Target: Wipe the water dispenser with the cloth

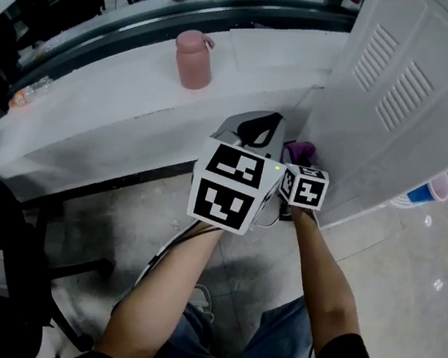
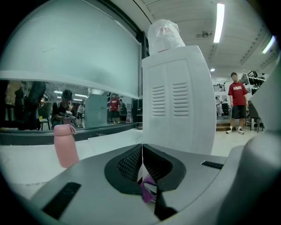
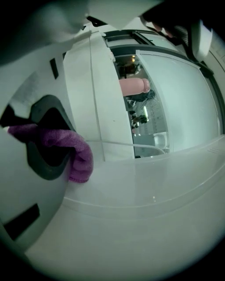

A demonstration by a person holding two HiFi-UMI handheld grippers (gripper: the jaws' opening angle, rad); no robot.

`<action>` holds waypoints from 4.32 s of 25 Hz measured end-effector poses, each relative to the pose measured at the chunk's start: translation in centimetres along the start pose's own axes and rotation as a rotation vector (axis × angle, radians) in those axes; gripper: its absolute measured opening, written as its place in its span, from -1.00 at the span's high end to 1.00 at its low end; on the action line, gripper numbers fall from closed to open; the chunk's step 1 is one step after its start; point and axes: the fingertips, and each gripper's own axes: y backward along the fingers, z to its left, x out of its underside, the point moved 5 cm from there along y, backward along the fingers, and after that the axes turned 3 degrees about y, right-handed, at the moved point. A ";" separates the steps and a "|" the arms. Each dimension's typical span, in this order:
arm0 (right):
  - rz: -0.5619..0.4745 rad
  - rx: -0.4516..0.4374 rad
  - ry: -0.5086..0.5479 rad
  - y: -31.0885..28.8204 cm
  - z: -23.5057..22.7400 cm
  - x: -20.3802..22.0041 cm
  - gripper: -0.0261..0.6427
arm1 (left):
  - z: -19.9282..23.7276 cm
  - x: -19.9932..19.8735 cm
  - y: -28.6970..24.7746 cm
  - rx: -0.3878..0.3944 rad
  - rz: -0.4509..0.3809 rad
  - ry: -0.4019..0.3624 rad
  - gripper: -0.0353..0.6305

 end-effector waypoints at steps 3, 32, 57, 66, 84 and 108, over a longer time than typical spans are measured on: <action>0.021 -0.007 0.001 -0.3 0.3 0.7 0.79 | -0.2 -0.2 -0.1 0.009 -0.001 0.001 0.81; -0.717 -0.085 0.295 25.0 6.2 -36.7 0.79 | -0.9 -12.2 4.3 -0.066 -0.170 -0.071 0.81; -0.747 -0.049 -0.004 28.3 1.7 -37.5 0.79 | -3.4 -11.6 4.6 -0.046 -0.167 -0.089 0.81; -0.671 -0.040 -0.096 24.8 1.1 -31.3 0.79 | -3.5 -8.9 4.2 -0.042 -0.137 -0.085 0.81; -0.413 -0.018 -0.191 17.0 -0.9 -17.6 0.79 | -4.5 -4.4 3.0 -0.033 -0.091 -0.052 0.81; -0.068 -0.001 -0.232 6.7 -1.7 0.8 0.79 | -4.3 -3.1 2.0 -0.038 -0.065 -0.041 0.81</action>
